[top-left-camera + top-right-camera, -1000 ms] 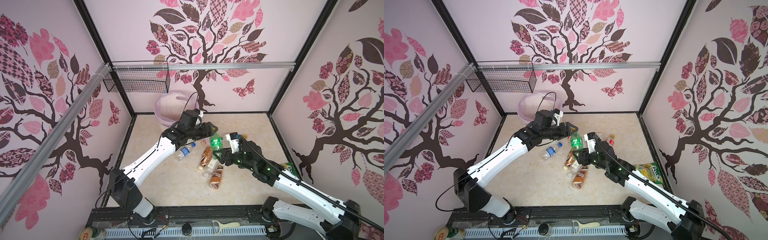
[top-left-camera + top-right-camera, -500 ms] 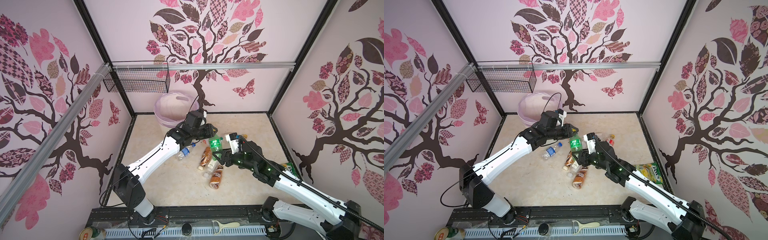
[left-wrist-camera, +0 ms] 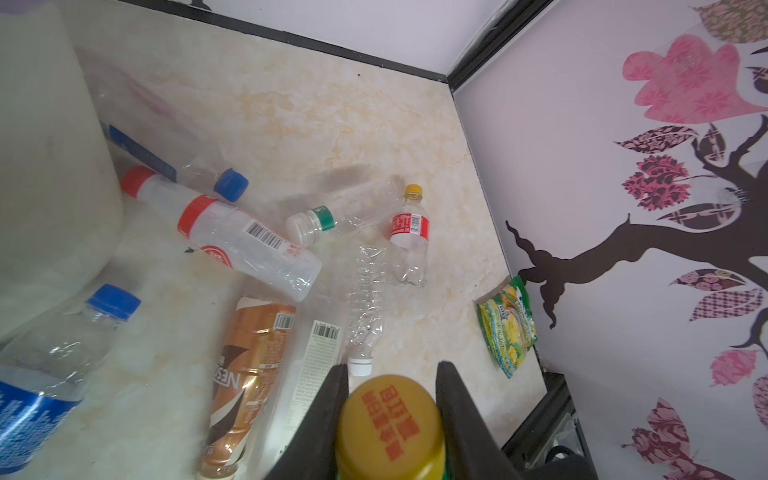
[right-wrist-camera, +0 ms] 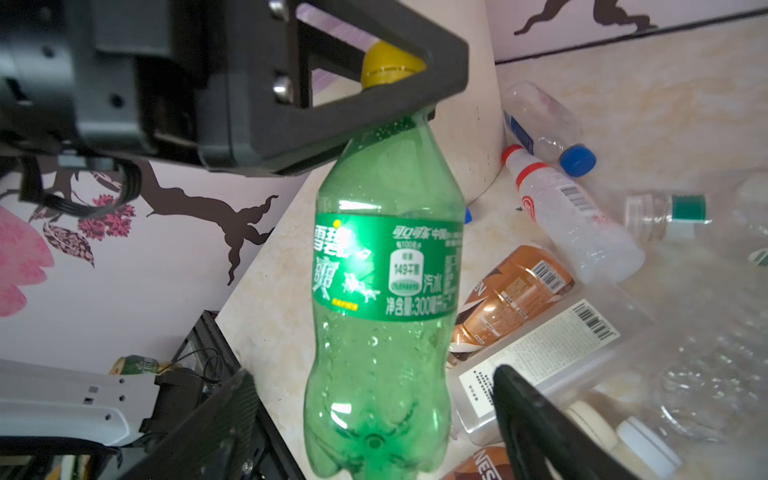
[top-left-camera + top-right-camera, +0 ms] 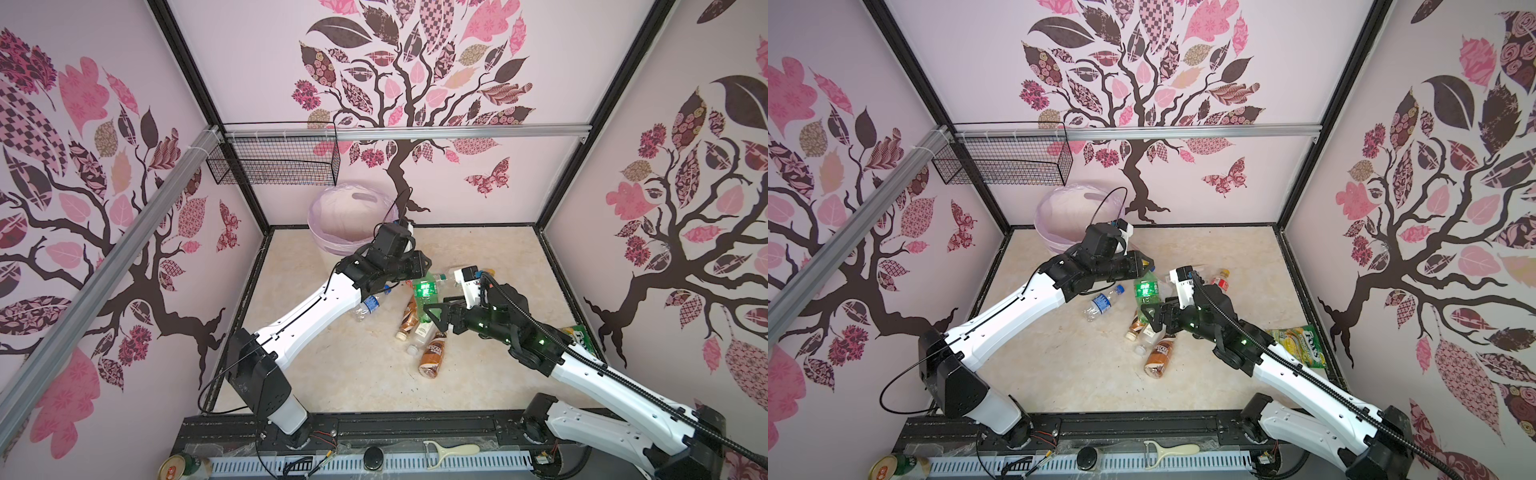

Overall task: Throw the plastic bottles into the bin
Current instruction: 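Grasp the green bottle cap with left gripper while right gripper holds it, then open right gripper and raise the green bottle with left gripper over bin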

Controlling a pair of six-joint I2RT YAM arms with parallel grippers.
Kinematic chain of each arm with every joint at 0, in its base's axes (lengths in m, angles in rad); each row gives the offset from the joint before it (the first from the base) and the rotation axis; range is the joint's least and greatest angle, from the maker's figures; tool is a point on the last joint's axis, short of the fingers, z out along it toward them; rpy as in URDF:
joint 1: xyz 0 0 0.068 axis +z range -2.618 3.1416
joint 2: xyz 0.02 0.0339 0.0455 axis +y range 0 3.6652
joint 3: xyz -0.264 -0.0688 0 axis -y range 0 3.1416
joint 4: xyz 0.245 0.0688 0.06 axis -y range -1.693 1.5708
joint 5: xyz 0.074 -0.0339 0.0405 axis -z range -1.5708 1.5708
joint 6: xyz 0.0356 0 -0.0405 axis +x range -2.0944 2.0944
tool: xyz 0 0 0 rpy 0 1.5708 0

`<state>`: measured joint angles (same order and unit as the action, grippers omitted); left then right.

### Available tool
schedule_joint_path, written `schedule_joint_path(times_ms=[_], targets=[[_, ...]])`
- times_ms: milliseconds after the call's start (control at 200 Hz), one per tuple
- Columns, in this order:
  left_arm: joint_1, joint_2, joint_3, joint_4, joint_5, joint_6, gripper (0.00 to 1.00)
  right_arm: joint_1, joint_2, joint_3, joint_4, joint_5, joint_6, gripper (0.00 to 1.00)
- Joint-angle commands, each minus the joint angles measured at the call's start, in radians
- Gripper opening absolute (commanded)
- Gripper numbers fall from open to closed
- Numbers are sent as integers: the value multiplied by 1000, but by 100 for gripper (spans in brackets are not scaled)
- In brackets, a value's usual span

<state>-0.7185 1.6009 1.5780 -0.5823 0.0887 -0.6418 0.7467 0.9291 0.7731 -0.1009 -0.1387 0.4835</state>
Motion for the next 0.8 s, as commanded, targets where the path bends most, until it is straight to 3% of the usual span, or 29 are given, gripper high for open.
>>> schedule_joint_path(times_ms=[0, 225, 355, 570, 795], targets=[[2, 0, 133, -69, -77, 94, 20, 1, -32, 32, -13, 21, -18, 99], [27, 28, 404, -198, -187, 225, 20, 2, -62, 63, -46, 53, -25, 99], [35, 21, 537, -202, -309, 312, 22, 1, -63, 69, -48, 51, -28, 100], [57, 5, 687, -95, -487, 530, 25, 2, -47, 80, -41, 38, -10, 100], [73, -69, 686, 223, -603, 816, 24, 2, -51, 70, -46, 37, -4, 100]])
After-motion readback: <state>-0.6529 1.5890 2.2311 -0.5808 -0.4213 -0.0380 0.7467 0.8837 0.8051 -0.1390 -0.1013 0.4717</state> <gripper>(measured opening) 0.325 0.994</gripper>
